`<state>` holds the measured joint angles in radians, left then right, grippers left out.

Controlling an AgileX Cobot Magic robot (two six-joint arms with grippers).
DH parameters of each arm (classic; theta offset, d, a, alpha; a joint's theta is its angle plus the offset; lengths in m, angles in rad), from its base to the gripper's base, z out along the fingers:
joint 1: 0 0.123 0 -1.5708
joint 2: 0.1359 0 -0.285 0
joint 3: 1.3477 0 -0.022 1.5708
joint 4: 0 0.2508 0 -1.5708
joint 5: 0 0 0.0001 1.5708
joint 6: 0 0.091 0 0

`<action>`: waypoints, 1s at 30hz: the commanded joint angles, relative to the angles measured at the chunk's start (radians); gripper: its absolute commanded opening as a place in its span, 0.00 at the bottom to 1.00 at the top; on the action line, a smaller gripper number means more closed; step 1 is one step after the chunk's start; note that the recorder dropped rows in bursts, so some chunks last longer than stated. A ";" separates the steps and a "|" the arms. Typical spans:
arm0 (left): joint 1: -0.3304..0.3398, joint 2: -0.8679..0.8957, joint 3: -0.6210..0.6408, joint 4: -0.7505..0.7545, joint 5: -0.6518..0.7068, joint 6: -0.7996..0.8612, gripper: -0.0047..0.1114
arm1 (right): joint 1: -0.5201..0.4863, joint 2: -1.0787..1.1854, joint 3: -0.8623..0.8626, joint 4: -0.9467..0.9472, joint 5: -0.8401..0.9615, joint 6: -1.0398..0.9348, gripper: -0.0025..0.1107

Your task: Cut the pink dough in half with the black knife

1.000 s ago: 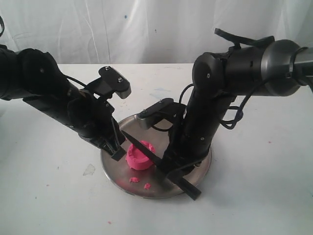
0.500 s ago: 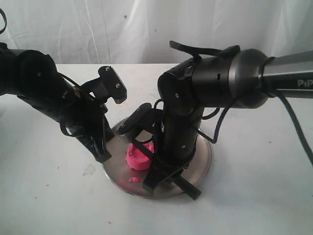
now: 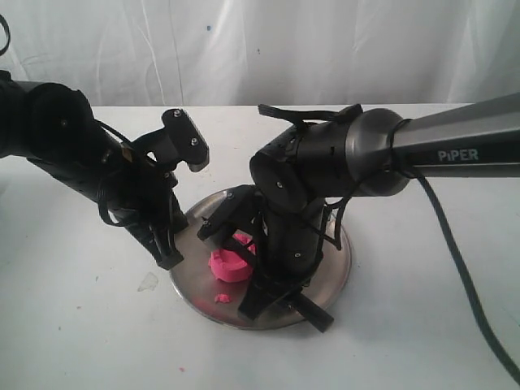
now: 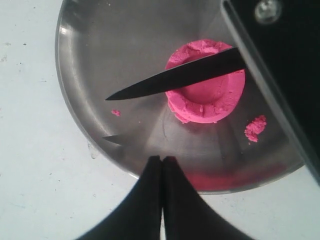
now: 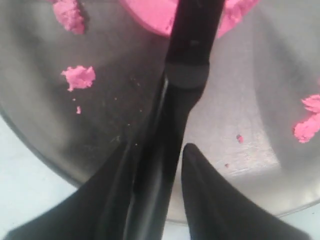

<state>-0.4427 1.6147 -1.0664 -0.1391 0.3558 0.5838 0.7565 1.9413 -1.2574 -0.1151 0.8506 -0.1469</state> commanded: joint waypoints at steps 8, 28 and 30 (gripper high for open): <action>0.004 -0.011 0.005 -0.009 0.012 -0.008 0.04 | 0.000 0.014 0.001 -0.126 -0.015 0.129 0.02; 0.001 -0.011 0.005 -0.012 0.044 -0.043 0.04 | -0.429 -0.213 0.012 0.686 0.371 -0.502 0.02; 0.001 -0.011 0.005 -0.024 0.064 -0.047 0.04 | -0.473 -0.200 0.014 0.720 0.371 -0.512 0.02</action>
<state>-0.4427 1.6147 -1.0664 -0.1391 0.3812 0.5504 0.3529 1.7323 -1.2486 0.4913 1.2160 -0.5830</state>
